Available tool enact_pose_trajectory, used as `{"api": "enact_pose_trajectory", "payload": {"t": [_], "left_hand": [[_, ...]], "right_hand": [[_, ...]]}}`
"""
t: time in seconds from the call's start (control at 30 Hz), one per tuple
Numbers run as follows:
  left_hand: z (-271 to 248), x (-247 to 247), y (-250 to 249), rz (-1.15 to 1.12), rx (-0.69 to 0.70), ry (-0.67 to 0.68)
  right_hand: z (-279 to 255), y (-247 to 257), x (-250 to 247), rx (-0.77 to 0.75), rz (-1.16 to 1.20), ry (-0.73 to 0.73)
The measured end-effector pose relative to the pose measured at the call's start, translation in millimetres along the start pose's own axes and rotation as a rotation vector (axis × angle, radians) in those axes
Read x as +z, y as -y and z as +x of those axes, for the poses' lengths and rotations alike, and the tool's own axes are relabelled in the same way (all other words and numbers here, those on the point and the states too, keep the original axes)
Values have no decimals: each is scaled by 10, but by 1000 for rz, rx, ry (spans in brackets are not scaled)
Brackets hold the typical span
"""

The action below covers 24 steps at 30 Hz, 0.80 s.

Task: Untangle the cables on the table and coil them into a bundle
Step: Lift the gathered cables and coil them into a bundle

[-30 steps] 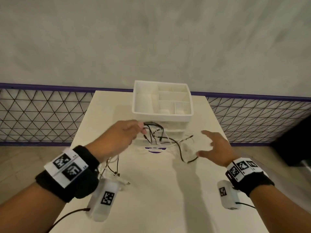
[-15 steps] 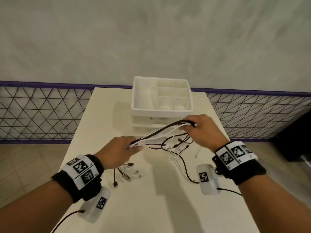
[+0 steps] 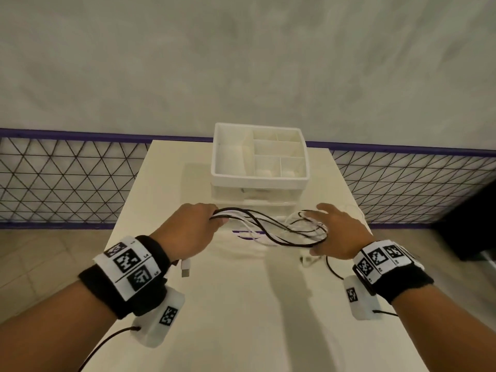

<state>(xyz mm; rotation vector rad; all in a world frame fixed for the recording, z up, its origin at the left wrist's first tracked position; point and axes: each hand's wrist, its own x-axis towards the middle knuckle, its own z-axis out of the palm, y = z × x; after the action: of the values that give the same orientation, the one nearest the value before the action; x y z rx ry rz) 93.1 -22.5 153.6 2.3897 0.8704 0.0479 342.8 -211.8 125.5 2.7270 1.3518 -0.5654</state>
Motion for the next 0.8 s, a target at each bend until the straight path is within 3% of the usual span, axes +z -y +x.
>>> {"api": "enact_pose_trajectory", "payload": {"t": [0.07,0.17,0.23,0.4,0.5,0.57,0.67,0.8], "left_hand": [[33,81,-89,19,-7,37],[73,174,-285,-11,78,83],[74,173,-399,-101,151,73],[37,32,-234,-268,85,28],[-56,45,-132,-688,67,112],[-88,70,-122,-952,47,82],[-79,40,-149,-1173,-17,-28],[-37,-26,-239,-1134,-64,-65]], "right_hand": [[-99,281,-113,-171,64,-24],[-210,853,-160,-449,366,5],[-165,1102,-86,-531,509,-16],[2,1113,-112,-377,742,-263],[42,1061,-133,-336,901,-343],[48,1042,-123,-337,904,-340],[31,998,-130,-345,842,-279],[-57,1062,-191,-432,828,-136]]}}
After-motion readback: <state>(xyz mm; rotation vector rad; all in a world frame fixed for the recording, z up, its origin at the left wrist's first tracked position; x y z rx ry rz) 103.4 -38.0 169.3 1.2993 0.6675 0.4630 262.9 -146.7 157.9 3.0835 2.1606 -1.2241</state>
